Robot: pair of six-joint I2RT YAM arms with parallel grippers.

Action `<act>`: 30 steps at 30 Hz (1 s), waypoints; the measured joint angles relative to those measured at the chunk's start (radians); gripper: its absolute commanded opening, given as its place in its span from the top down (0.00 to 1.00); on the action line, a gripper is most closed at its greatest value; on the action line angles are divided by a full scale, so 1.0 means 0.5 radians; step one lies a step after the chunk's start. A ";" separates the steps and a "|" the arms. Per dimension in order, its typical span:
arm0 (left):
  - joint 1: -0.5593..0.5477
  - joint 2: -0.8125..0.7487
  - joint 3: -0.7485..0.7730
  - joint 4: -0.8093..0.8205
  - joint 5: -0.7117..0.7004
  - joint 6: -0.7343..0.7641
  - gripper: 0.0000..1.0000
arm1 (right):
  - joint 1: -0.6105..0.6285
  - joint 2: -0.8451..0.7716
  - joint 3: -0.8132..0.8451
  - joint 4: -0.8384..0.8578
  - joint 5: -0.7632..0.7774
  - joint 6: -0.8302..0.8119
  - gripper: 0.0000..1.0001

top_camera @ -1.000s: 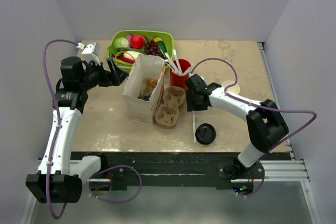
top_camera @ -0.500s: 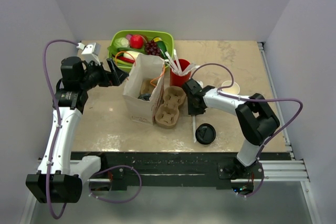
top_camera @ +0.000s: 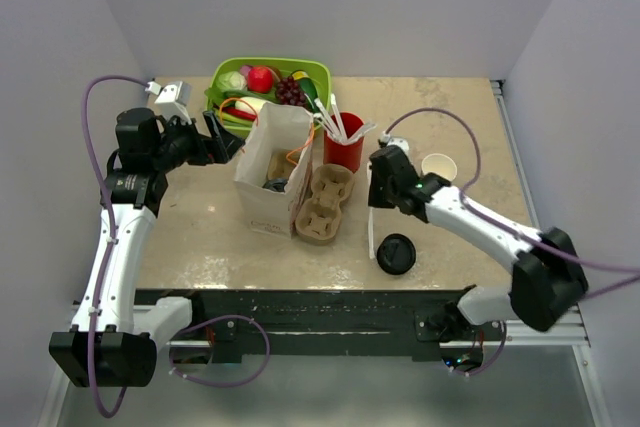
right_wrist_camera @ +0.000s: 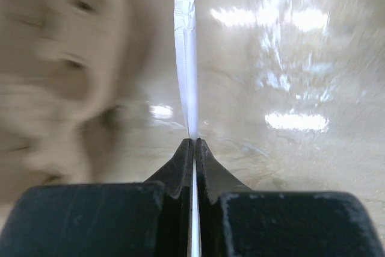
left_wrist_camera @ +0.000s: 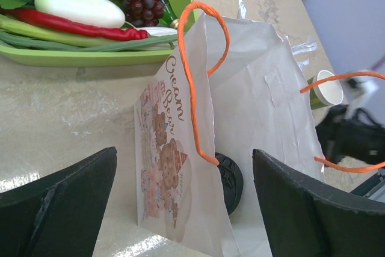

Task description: Pack the takeout coffee

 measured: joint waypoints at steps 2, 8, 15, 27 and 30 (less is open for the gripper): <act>0.000 0.000 0.000 -0.001 -0.002 0.000 0.02 | 0.000 -0.249 0.004 0.063 -0.002 -0.036 1.00; 0.000 -0.008 0.000 0.000 -0.006 0.000 0.02 | 0.000 -0.871 0.106 0.366 0.020 -0.231 1.00; 0.000 -0.024 0.000 0.000 -0.005 0.000 0.02 | 0.000 -0.911 0.289 1.196 -0.162 -0.560 1.00; 0.000 -0.039 0.000 0.000 -0.016 -0.002 0.01 | 0.130 0.116 1.039 2.061 -0.729 -0.856 1.00; 0.000 -0.051 0.000 -0.001 -0.033 -0.002 0.01 | 0.231 0.244 1.007 2.049 -0.734 -0.990 0.99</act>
